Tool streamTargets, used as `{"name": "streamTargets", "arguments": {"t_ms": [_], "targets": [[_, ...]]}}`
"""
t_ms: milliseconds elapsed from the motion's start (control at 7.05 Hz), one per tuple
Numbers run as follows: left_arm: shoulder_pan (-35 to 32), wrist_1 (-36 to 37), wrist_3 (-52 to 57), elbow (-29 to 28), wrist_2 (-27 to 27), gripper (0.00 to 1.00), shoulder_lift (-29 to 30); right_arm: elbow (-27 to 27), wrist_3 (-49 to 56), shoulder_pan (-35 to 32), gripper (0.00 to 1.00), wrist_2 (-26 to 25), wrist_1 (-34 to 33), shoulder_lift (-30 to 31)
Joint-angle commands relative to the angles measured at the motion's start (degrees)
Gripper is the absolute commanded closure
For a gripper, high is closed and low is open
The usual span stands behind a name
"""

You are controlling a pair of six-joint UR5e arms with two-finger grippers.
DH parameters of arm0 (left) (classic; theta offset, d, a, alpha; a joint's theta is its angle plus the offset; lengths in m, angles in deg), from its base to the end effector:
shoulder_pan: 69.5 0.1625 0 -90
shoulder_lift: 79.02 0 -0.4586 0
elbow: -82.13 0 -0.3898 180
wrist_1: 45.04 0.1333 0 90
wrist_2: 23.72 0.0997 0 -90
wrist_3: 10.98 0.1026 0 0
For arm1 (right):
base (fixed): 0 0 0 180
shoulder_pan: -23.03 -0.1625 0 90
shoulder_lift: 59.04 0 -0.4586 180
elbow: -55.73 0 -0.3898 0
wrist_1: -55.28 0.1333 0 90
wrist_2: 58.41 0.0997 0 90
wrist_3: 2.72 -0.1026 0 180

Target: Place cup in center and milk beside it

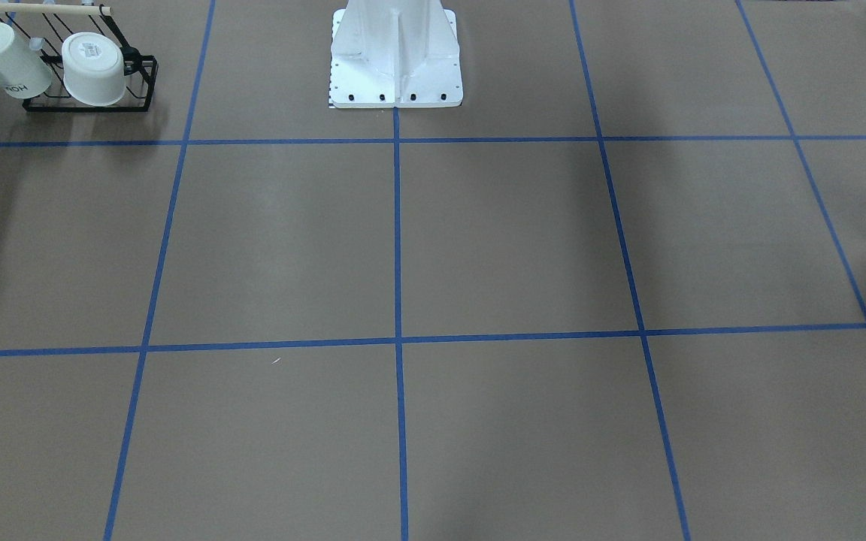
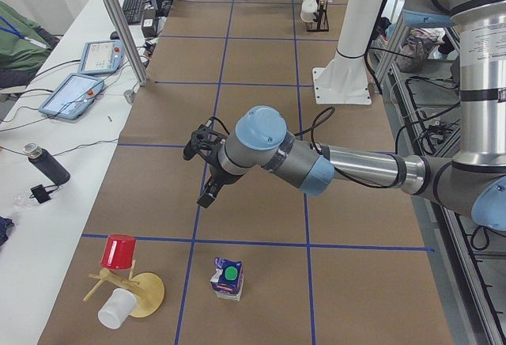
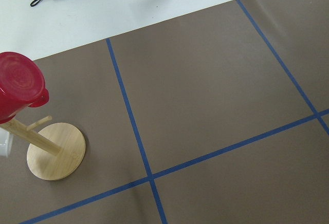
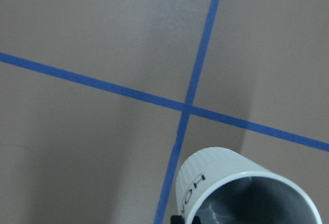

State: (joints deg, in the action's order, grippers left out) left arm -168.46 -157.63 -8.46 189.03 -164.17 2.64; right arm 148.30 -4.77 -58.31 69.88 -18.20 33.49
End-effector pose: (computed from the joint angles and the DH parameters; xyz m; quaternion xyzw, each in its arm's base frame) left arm -0.1218 -0.4243 0.5626 0.2827 0.3842 0.0653 0.8765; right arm -0.0046 -0.4930 0.6692 0.1052 -0.3358 -0.1010 0.9306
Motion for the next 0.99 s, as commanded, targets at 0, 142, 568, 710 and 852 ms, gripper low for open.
{"name": "streamTargets", "arguments": {"t_ms": [0, 142, 568, 710, 852], "targets": [[0.1, 0.0, 0.2, 0.0, 0.0, 0.01, -0.1, 10.3, -0.3, -0.4, 1.0, 3.6, -4.3, -2.8], [0.3, -0.1, 0.1, 0.0, 0.0, 0.01, -0.1, 10.8, -0.6, 0.0, 1.0, 10.3, -4.2, -6.8], [1.0, 0.0, -0.1, 0.1, -2.9, 0.01, -0.1, 14.9, -23.9, 12.3, 1.0, 10.1, -4.5, -17.4], [1.1, 0.0, -0.1, 0.0, -2.9, 0.01, -0.2, 15.3, -34.8, 19.6, 1.0, 4.1, -4.7, -22.4], [1.1, 0.0, -0.1, 0.0, -2.9, 0.01, -0.2, 15.3, -43.9, 26.9, 1.0, -2.6, -5.8, -26.6]]}}
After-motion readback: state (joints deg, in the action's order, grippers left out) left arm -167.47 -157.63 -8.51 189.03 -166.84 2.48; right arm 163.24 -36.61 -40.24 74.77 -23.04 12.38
